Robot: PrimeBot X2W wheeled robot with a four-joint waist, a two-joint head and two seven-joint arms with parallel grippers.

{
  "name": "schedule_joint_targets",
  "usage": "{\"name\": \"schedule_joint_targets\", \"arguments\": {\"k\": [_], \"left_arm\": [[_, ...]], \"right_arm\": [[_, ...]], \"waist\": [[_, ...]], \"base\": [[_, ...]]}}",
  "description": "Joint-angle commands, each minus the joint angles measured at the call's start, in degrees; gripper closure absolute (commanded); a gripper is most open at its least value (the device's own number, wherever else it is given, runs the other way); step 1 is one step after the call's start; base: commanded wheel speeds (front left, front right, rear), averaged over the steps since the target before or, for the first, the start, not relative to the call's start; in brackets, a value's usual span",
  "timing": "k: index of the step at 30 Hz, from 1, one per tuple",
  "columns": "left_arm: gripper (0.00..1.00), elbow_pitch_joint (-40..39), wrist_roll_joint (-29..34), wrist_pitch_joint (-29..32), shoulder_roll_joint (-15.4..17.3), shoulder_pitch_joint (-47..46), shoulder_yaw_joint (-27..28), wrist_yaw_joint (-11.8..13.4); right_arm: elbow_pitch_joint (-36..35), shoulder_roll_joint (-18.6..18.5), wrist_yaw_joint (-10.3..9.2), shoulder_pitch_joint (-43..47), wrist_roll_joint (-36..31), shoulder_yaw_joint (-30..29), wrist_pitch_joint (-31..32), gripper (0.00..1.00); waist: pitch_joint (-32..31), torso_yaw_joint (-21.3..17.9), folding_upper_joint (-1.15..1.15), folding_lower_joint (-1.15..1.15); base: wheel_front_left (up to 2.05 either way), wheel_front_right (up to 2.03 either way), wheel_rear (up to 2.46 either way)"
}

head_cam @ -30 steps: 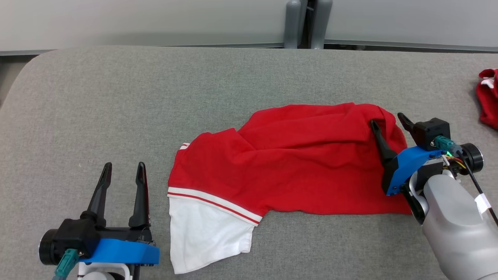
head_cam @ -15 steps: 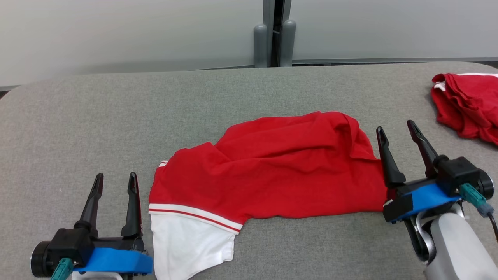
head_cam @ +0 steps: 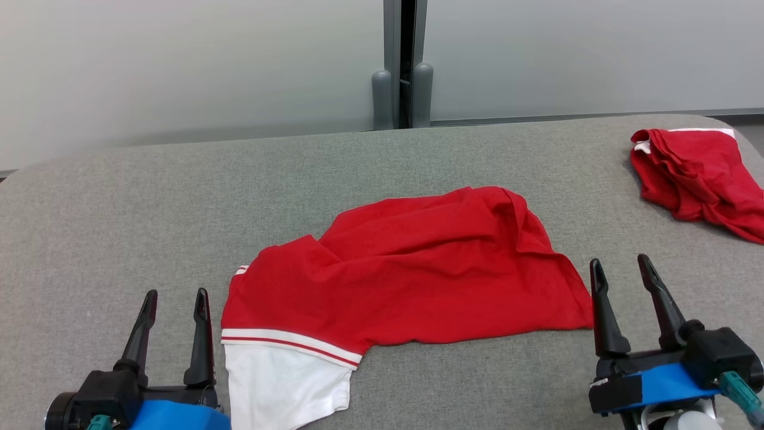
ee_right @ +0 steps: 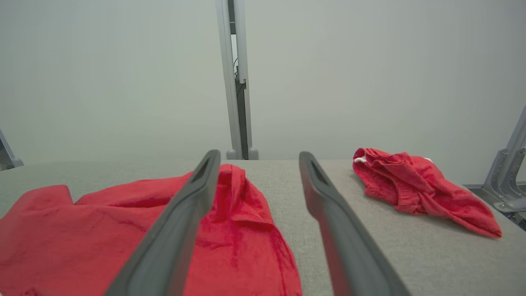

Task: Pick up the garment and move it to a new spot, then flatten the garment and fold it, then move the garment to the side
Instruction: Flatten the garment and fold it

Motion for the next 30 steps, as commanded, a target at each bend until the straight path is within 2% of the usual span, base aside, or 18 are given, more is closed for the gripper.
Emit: {"name": "schedule_joint_targets", "arguments": {"k": [1,9,20,30], "left_arm": [[0.0,0.02,0.23,-0.15,0.21,0.7,0.26,-0.09],[0.0,0.54,0.14,-0.15,0.21,1.98,0.31,-0.21],[0.0,2.36,-0.23,-0.15,0.19,2.56,-0.57,-0.36],[0.0,9.85,-0.35,-0.15,0.2,4.65,-4.87,-1.95]], "right_arm": [[-0.68,0.41,-0.03,0.92,-0.26,-0.24,-0.27,0.0],[0.03,1.7,-0.03,4.22,-0.25,-0.77,-0.27,0.0],[2.27,2.03,-0.03,3.82,-0.34,-0.49,-0.28,0.0],[12.23,0.37,-0.03,0.78,-1.59,-2.5,-0.27,0.0]], "waist": [[-0.16,-0.03,0.0,0.0],[-1.12,0.23,0.0,0.0],[-1.87,0.75,0.0,0.0],[-0.64,1.73,0.0,0.0]], "base": [[0.0,0.0,0.0],[0.0,0.0,0.0],[0.0,0.0,0.0],[0.0,0.0,0.0]]}}
